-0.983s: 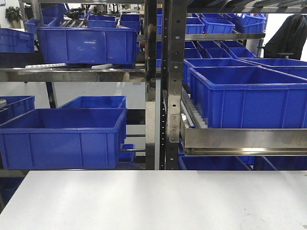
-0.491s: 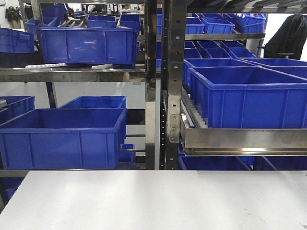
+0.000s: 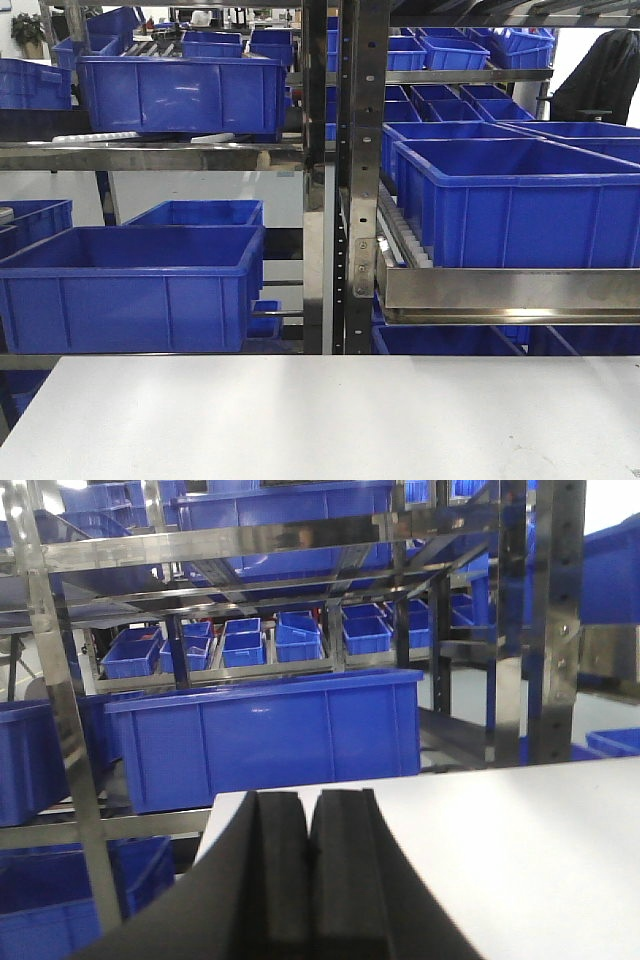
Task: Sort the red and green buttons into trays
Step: 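Lower both grippers toward the green and red buttons on the table, then close left gripper on green button and right gripper on red button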
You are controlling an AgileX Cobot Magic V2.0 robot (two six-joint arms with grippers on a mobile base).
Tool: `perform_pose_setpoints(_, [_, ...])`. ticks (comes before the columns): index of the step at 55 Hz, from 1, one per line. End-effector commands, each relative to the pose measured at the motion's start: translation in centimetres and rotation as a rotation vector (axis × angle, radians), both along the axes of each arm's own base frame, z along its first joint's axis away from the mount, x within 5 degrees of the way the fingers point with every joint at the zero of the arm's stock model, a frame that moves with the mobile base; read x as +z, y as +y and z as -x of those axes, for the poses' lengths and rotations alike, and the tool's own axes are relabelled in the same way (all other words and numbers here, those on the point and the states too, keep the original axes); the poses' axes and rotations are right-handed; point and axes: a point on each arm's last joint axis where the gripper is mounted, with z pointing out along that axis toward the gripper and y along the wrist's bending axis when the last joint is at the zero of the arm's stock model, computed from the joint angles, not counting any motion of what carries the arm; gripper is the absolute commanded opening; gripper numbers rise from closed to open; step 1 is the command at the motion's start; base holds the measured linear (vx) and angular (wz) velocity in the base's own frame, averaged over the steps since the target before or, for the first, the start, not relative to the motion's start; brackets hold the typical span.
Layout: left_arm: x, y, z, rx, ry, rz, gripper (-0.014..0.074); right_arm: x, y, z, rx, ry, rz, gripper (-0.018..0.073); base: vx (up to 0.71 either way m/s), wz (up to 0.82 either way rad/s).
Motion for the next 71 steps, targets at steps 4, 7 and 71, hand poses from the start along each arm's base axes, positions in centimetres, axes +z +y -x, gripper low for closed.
perform_pose_setpoints(4, [2.3,0.1,0.5,-0.007,-0.181,0.087,-0.0006,0.9,0.0,0.2,-0.006,-0.128,-0.002,-0.0009,0.00,0.00])
perform_pose_setpoints(7, [3.1,0.1,0.7,-0.006,-0.209,0.065,-0.0004,1.3,0.0,0.3,-0.007,-0.139,-0.001,-0.0009,0.00,0.00])
perform_pose_setpoints(71, [0.4,-0.3,-10.1,0.018,0.635,0.041,0.0531,2.3,-0.3,-9.4,-0.009,0.469,-0.022,0.0263,0.00,0.00])
